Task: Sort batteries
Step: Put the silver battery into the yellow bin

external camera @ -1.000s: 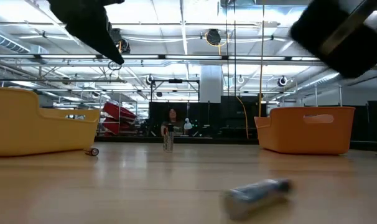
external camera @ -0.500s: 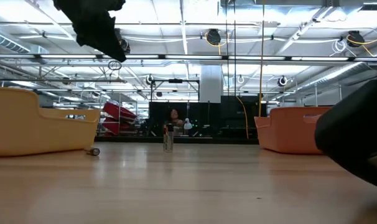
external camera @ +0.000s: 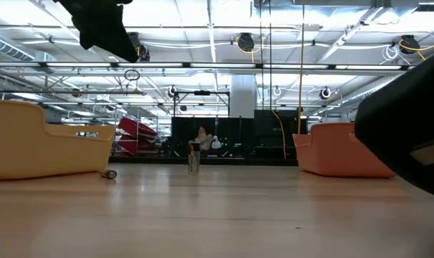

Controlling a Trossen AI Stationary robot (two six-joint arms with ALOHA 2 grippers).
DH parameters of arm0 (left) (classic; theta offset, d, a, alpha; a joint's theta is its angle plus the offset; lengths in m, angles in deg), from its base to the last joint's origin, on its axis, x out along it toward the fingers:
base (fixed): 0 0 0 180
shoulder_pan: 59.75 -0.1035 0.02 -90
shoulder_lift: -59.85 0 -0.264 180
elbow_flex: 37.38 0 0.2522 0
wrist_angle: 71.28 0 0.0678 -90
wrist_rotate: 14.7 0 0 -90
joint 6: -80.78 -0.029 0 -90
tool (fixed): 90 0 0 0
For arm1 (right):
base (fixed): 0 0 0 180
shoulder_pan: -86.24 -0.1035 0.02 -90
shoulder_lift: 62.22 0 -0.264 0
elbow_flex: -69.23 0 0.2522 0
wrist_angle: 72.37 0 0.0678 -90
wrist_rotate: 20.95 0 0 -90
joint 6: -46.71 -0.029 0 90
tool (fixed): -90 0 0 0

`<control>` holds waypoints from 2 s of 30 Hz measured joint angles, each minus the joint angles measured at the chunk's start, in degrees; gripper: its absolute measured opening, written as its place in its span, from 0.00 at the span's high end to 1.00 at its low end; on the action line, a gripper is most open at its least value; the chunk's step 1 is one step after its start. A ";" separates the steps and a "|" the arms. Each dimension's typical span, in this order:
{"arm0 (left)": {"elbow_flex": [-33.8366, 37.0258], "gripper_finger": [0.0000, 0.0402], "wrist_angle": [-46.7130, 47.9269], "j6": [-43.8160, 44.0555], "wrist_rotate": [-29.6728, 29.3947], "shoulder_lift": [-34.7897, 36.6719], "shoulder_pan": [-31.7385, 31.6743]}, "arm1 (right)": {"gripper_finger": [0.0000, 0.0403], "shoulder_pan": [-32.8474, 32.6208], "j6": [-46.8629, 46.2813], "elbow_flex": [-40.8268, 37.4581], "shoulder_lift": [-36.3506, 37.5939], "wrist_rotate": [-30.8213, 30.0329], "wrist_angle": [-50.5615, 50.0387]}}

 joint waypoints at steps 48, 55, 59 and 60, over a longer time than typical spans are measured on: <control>9.76 0.89 -25.91 -38.98 -11.69 -0.07 -13.95 | 1.00 60.94 31.85 -1.09 23.09 -2.54 -18.57; 13.71 0.89 -35.64 -38.96 -5.07 0.17 -14.82 | 1.00 66.92 31.57 2.43 10.84 3.40 -15.15; 14.23 0.89 -38.14 -37.97 -3.36 0.20 -14.82 | 1.00 66.58 32.00 7.75 4.36 6.38 -18.03; 14.25 0.89 -37.89 -37.48 -2.96 0.20 -14.78 | 1.00 66.44 31.92 8.98 3.30 6.51 -18.81</control>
